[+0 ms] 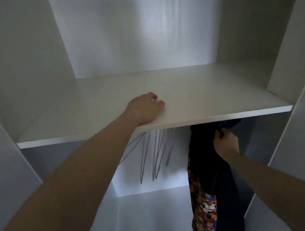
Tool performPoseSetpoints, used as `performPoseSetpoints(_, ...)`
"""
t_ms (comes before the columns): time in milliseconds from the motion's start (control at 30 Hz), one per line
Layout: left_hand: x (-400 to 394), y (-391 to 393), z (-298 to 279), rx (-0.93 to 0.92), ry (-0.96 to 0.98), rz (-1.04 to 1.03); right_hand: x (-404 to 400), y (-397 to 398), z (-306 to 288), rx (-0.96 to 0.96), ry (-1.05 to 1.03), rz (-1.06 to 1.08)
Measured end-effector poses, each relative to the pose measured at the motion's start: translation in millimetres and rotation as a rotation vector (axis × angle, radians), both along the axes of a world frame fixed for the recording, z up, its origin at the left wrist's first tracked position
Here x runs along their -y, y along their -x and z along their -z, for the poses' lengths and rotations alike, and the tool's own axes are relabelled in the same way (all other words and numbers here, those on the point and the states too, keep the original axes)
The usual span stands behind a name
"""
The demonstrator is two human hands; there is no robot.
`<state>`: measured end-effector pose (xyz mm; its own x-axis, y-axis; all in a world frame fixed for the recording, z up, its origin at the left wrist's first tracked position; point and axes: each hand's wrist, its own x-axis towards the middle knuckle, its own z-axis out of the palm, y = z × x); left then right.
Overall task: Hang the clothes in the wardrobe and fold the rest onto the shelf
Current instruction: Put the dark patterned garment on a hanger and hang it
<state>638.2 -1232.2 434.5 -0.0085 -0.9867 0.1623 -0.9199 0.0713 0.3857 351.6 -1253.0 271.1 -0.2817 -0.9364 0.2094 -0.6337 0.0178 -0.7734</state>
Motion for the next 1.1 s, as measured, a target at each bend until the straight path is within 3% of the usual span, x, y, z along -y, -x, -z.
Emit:
performPoseSetpoints(400, -3, 3, -1, -0.015, 0.007, -0.046, 5, 27, 47, -0.248, -0.205, -0.056)
performPoseSetpoints(733, -4, 4, -2, -0.036, -0.012, -0.075, 17, 33, 23, -0.381, -0.519, -0.139)
performPoseSetpoints(833, -8, 5, -2, -0.047, -0.009, -0.077, 4, 25, 25, -0.247, -0.465, -0.089)
performPoseSetpoints(1000, -9, 5, -3, -0.033, 0.007, -0.074, -8, 0, 34, -0.193, -0.094, -0.111)
performPoseSetpoints(1100, -6, 4, -2, -0.017, 0.021, -0.080, -6, -31, 39, -0.100, -0.170, -0.276)
